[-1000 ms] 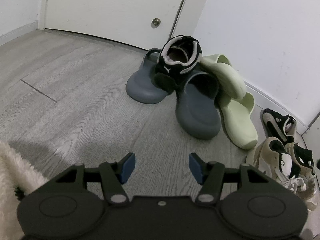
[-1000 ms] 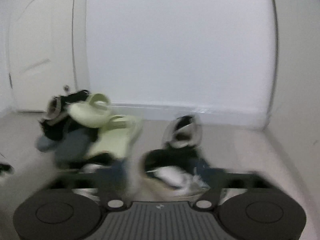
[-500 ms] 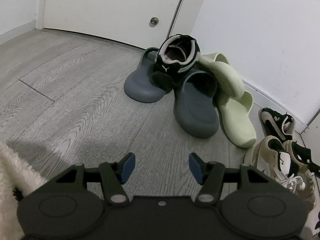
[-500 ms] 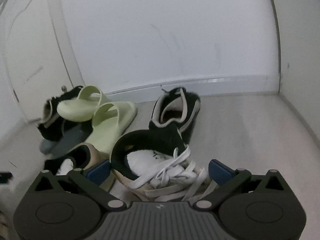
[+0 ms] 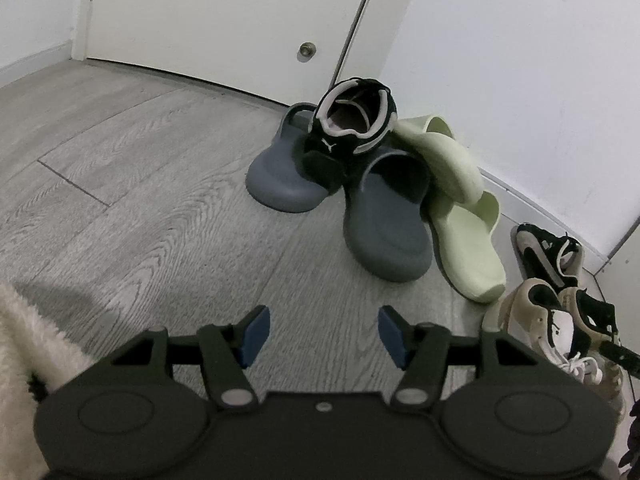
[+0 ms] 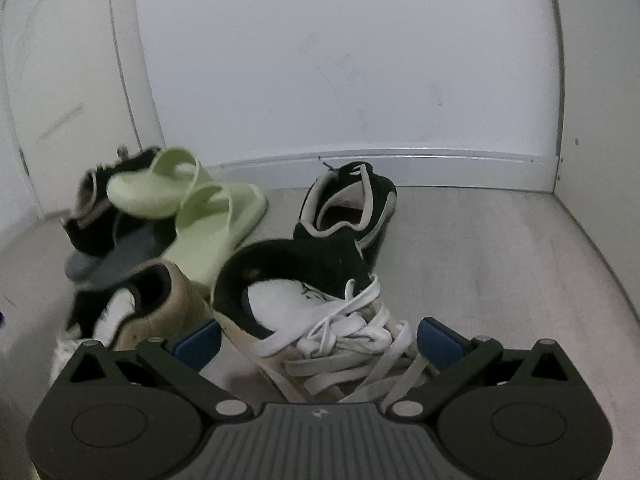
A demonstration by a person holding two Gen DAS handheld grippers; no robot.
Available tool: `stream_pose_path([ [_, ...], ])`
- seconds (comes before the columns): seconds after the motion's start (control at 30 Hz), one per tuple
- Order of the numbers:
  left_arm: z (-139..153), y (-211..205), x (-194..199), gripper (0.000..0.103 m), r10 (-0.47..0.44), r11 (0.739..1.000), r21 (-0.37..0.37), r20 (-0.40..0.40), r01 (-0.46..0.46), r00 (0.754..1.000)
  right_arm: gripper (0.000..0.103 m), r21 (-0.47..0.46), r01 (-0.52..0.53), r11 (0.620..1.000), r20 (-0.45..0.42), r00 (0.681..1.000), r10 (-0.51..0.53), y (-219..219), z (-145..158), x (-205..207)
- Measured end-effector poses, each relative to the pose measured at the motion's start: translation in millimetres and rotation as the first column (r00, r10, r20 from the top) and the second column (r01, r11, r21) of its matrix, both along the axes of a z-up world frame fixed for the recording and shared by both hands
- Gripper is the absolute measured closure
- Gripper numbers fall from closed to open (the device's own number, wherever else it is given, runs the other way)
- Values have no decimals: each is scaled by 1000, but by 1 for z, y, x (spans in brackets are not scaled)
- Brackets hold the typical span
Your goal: Organize scattered shoes
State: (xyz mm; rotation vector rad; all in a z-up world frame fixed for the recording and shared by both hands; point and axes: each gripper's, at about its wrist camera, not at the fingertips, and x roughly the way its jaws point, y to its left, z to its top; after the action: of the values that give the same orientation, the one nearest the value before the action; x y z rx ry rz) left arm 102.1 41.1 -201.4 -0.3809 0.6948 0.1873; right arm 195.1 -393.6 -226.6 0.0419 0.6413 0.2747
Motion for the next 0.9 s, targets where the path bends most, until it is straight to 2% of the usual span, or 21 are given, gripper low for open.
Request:
stream_pose_path([
  [0.23, 1, 0, 0, 40, -4, 1000, 1, 4, 4, 1000, 0, -154, 17, 988, -10, 1000, -19, 22, -7, 1],
  [0.37, 1, -2, 0, 40, -3, 1000, 3, 4, 3, 1000, 0, -222, 21, 975, -73, 997, -38, 38, -5, -4],
  [0.43, 1, -2, 0, 40, -4, 1000, 2, 6, 4, 1000, 0, -193, 14, 981, -119, 992, -38, 42, 1, -10],
  [0.6, 1, -3, 1, 39, -7, 1000, 2, 6, 7, 1000, 0, -4, -32, 999, -176, 984, 31, 43, 11, -34],
  [0.67, 1, -3, 1, 39, -6, 1000, 1, 7, 6, 1000, 0, -5, -20, 1000, -164, 986, 19, 44, 11, -35],
  [0.77, 1, -3, 1, 39, -6, 1000, 0, 7, 6, 1000, 0, -79, 47, 996, -115, 992, -56, 48, 8, -26],
  [0.87, 0, -3, 2, 39, -8, 1000, 0, 7, 8, 1000, 2, -101, 36, 994, -157, 986, -52, 50, -5, -8],
  [0.9, 1, -2, 1, 39, -7, 1000, -1, 7, 7, 1000, 5, -100, 34, 994, -172, 984, -51, 50, -9, -4],
])
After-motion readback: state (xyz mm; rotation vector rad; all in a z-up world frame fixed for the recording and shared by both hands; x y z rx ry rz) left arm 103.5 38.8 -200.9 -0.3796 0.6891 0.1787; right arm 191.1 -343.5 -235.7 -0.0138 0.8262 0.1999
